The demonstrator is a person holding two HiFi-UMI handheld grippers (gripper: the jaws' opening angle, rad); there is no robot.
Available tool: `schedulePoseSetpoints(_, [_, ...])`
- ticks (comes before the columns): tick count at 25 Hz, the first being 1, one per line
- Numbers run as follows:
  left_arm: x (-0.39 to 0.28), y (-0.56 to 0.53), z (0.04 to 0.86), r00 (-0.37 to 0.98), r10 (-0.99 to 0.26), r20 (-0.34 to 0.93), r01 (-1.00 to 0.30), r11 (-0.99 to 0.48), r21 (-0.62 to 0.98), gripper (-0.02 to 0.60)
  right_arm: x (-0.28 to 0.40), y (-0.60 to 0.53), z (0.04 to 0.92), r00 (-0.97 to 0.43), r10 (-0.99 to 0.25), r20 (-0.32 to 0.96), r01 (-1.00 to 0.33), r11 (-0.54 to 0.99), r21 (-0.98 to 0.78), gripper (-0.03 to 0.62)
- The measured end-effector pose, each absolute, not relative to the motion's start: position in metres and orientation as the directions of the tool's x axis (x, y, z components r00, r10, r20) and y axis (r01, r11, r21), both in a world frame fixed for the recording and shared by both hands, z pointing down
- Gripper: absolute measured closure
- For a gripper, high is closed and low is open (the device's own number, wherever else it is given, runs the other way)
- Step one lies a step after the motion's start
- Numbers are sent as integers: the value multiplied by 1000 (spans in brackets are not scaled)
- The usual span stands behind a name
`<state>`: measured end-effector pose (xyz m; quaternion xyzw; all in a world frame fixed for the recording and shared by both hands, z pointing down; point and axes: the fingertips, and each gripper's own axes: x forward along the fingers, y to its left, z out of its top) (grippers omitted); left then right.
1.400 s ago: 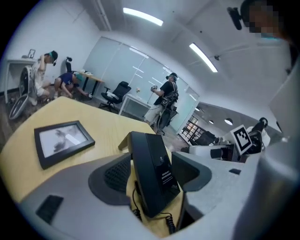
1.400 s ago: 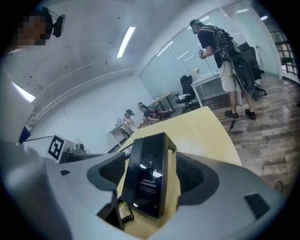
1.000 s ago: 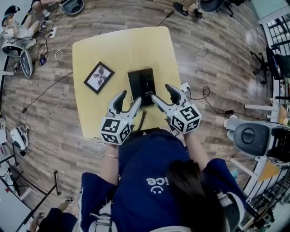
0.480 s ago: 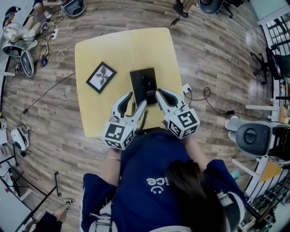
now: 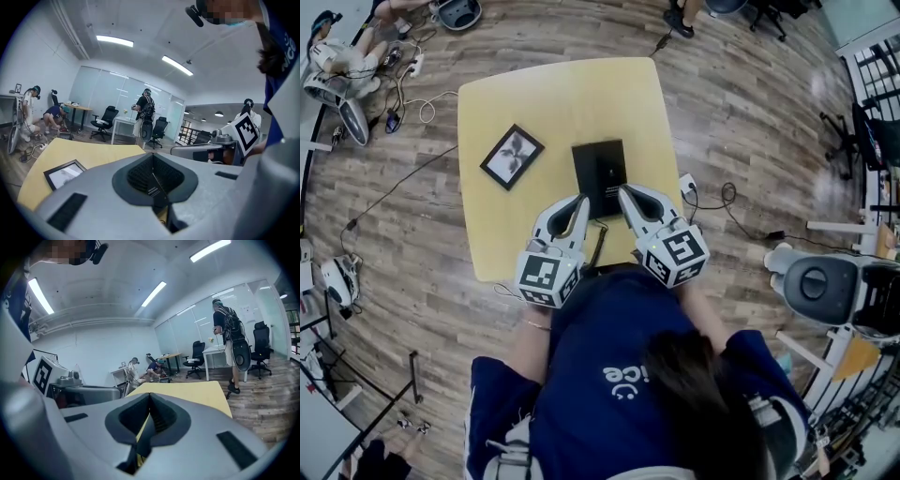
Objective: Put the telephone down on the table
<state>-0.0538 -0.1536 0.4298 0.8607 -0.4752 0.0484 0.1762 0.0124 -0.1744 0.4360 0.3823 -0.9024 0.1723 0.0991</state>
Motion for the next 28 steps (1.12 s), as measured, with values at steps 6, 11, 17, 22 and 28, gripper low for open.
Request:
schedulePoseSetpoints(6, [-58,-155,431,527,-814,243,-842,-462,277,578,11,-174,438,-687,-656,312,-724,649,-231,586])
schedulePoseSetpoints(11, [-55,-156,432,519,-816,255,-849,-458,266,578,13,-173,438,-697,-646,311,-716,656,-241,586])
schedulePoseSetpoints(17, [-54,-155,433,520,-814,258,-849,-461,257,578,10,-169,441,-700,-638,321,-709,672,-214,586])
schedulePoseSetpoints(22, [-53,-156,435,523,-812,261,-848,-464,256,578,10,-171,443,-697,-637,328,-710,674,-201,586])
schedulePoseSetpoints(28, [-51,-155,437,524,-809,266,-848,-465,256,578,12,-170,445,-695,-638,331,-712,672,-201,586])
